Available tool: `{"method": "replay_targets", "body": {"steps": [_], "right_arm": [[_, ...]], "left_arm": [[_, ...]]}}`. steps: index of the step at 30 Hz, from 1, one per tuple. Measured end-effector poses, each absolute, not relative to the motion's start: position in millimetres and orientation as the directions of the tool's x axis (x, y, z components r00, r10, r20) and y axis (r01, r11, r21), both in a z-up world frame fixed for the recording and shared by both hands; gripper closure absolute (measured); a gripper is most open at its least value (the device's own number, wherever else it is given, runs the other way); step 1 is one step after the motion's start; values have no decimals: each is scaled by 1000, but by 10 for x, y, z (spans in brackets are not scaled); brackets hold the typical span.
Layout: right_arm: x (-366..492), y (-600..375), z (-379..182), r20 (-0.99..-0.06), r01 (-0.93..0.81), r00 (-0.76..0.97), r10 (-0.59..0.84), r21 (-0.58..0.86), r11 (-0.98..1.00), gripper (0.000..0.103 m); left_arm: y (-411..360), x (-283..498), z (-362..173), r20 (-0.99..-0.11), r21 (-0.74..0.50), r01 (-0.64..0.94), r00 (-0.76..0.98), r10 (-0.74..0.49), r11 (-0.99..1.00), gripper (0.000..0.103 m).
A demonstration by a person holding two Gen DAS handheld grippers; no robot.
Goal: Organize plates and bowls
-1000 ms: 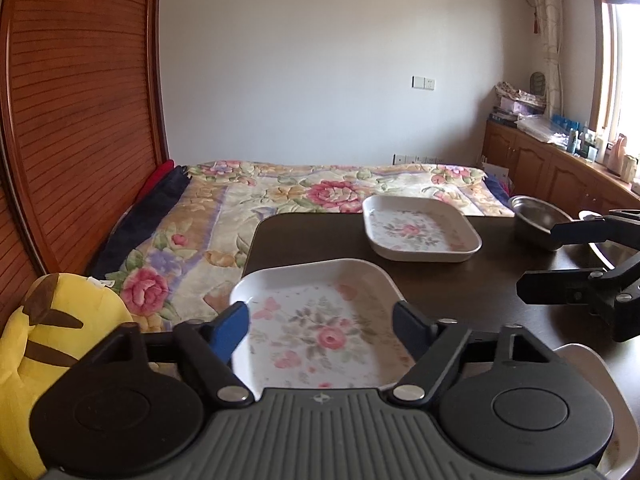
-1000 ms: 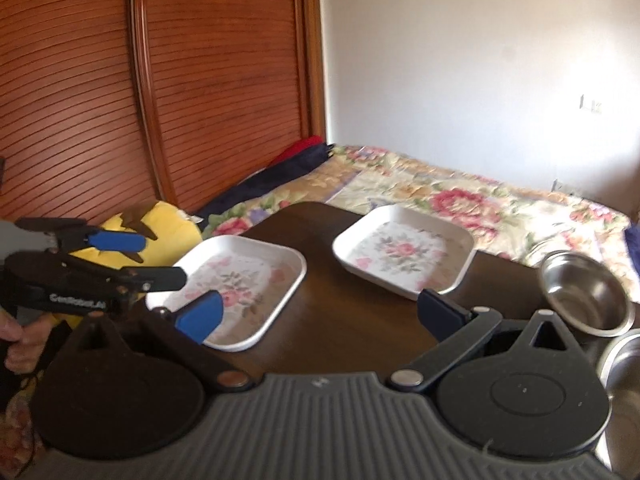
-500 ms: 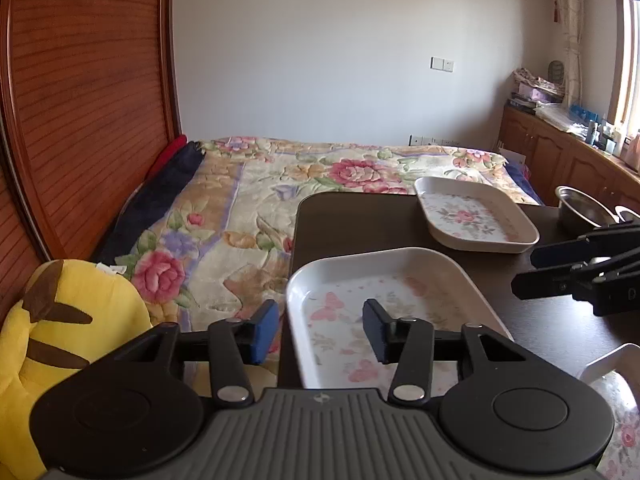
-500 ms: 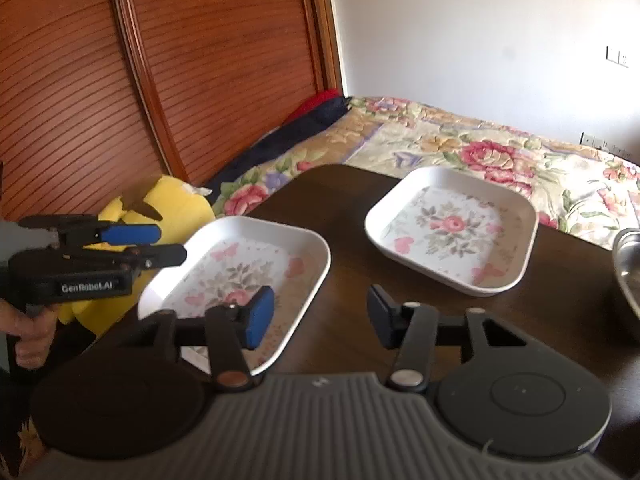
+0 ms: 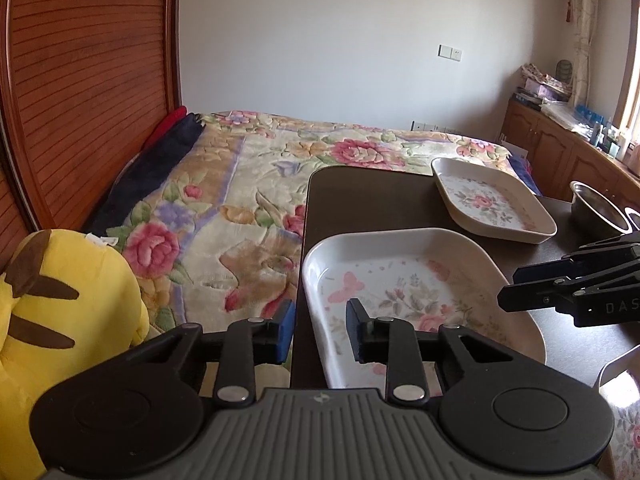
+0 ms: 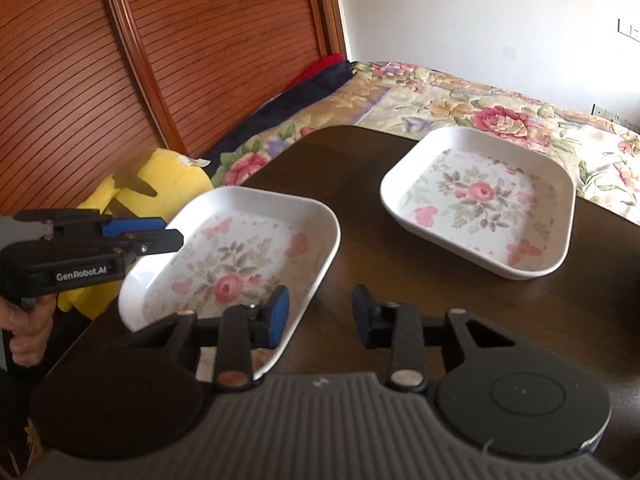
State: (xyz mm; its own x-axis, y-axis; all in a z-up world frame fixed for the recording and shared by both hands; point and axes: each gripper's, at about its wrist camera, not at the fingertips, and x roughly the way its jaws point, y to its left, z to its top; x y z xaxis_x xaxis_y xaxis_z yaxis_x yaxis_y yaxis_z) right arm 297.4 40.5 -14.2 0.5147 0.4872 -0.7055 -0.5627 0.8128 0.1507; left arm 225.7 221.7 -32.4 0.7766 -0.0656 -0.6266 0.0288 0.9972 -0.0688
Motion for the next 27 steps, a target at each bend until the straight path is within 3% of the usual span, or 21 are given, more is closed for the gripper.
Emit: {"method": "replay_targets", "body": {"steps": [8, 14, 27], "right_arm": [[2988, 436, -200, -713, -572, 493, 499, 167, 803, 80], [2958, 473, -210, -714, -585, 484, 506, 167, 794, 87], [2937, 370, -106, -680, -568, 518, 519, 181, 803, 92]], "left_arm": [[2198, 2260, -373, -640, -87, 34, 764, -82, 996, 63], [2212, 2246, -402, -636, -105, 28, 767, -89, 994, 63], [2113, 2148, -299, -615, -104, 2, 786, -66, 995, 64]]}}
